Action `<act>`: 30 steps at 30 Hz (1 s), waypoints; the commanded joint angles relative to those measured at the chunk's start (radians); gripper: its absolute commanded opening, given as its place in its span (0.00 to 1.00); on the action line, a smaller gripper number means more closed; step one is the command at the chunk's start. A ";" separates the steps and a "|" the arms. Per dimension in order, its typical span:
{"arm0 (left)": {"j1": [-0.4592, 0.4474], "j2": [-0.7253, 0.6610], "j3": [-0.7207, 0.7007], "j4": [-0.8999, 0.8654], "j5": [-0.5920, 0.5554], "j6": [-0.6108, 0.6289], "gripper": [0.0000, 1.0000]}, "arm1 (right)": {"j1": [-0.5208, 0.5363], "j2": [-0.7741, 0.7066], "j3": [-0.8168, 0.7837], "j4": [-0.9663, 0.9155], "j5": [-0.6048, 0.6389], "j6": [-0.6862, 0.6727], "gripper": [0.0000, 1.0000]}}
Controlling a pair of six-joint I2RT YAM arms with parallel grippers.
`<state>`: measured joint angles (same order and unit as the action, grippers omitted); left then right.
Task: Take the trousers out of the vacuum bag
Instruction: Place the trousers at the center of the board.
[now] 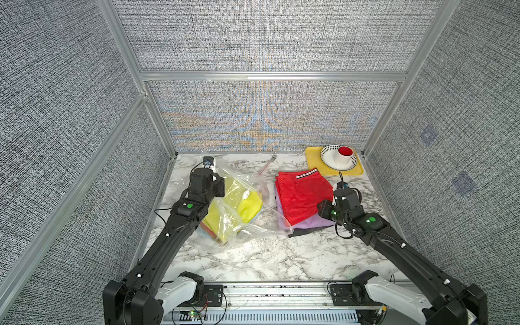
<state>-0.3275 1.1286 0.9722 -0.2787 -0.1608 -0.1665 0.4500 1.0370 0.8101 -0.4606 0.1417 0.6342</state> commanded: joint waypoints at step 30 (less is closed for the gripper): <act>0.001 -0.001 0.035 -0.005 0.014 0.005 0.00 | -0.002 0.148 0.084 0.071 -0.019 -0.083 0.34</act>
<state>-0.3275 1.1366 0.9985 -0.2935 -0.1505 -0.1642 0.4473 1.1488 0.9043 -0.4301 0.1287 0.5488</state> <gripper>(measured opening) 0.049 0.341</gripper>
